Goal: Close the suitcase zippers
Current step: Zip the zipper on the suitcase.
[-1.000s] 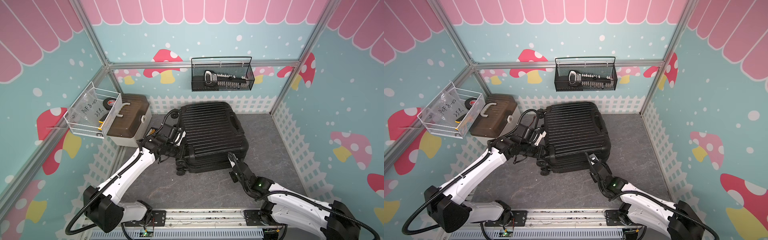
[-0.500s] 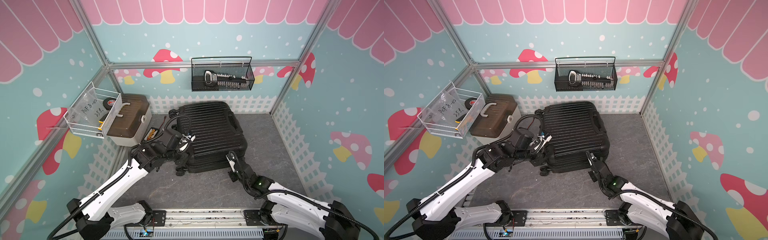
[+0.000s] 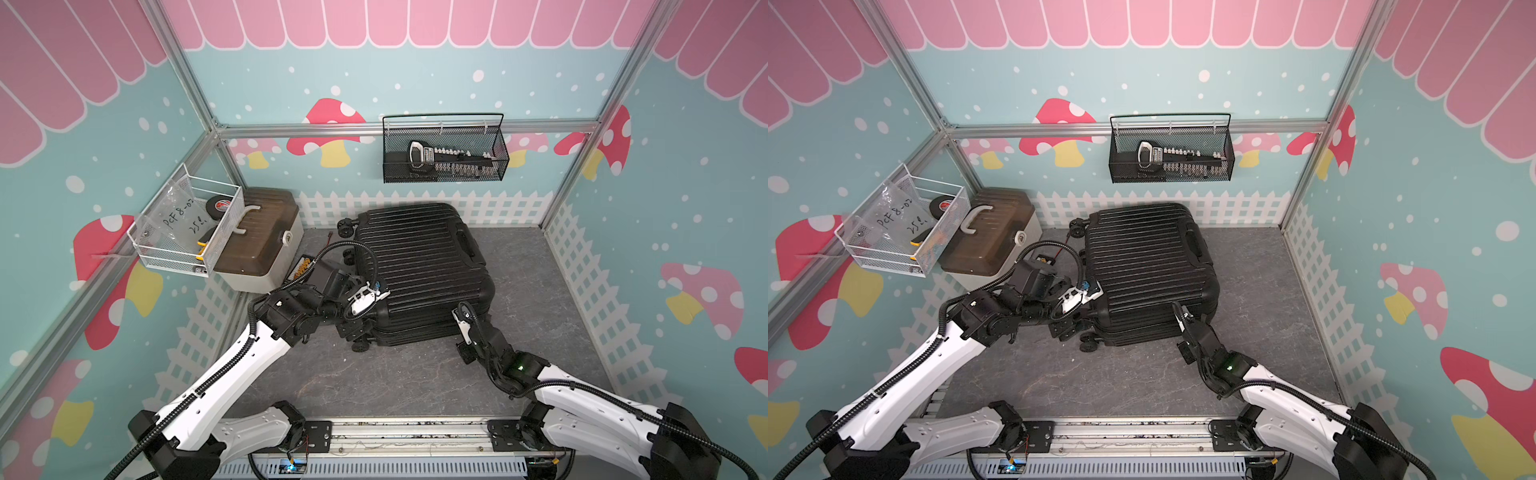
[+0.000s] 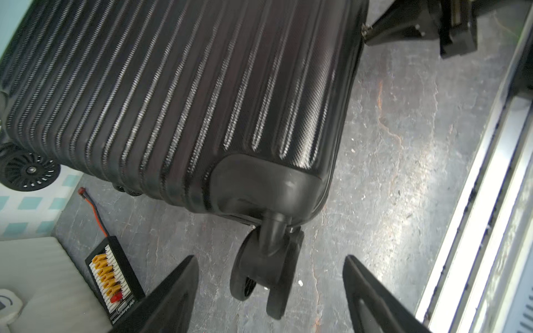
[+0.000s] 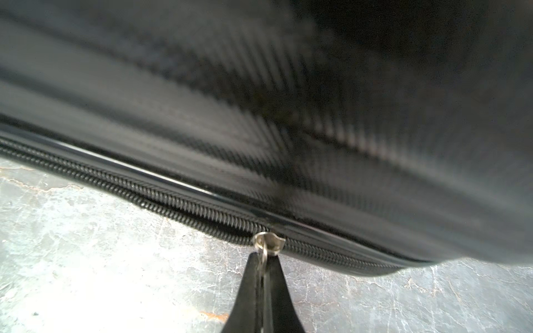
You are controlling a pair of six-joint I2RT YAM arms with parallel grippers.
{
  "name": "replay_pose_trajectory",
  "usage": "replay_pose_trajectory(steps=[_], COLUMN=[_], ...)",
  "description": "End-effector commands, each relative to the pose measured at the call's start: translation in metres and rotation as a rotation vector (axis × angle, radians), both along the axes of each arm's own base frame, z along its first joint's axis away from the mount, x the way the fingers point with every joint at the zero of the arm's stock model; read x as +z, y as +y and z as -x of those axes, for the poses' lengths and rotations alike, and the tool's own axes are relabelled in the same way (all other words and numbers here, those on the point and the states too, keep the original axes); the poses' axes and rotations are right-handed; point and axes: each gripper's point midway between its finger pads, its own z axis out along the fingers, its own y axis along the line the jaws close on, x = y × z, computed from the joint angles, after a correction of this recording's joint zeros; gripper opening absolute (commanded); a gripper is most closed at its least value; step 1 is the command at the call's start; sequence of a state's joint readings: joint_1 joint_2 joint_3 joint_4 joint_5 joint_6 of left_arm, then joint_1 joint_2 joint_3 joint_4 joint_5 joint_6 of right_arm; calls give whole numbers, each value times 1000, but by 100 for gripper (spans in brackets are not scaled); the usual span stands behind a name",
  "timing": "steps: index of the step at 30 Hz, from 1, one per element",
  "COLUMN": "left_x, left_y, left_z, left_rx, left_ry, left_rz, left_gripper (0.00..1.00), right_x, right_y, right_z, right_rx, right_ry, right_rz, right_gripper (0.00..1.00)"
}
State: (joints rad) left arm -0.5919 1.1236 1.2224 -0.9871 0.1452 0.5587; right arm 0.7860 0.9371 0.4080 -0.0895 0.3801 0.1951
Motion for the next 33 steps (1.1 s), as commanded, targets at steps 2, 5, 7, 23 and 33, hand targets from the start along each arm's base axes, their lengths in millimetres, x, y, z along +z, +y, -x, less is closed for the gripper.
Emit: replay_pose_trajectory(steps=[2,5,7,23,33], left_x=[-18,-30,-38,-72,-53], left_y=[13,20,22,5,-23], left_z=[7,6,2,-18,-11], left_rx=[-84,-113,-121,-165,-20], left_ry=[66,78,86,118,128], left_rz=[-49,-101,-126,-182,-14], left_gripper=[81,81,81,64,20], right_x=[13,13,13,17,28], right_y=[8,8,8,10,34], right_z=[-3,-3,-3,-3,14], right_rx=[17,18,19,33,231], right_ry=[-39,-42,-42,-50,-103], right_rz=[-56,-54,-54,-64,-141], right_gripper=[0,0,0,0,0])
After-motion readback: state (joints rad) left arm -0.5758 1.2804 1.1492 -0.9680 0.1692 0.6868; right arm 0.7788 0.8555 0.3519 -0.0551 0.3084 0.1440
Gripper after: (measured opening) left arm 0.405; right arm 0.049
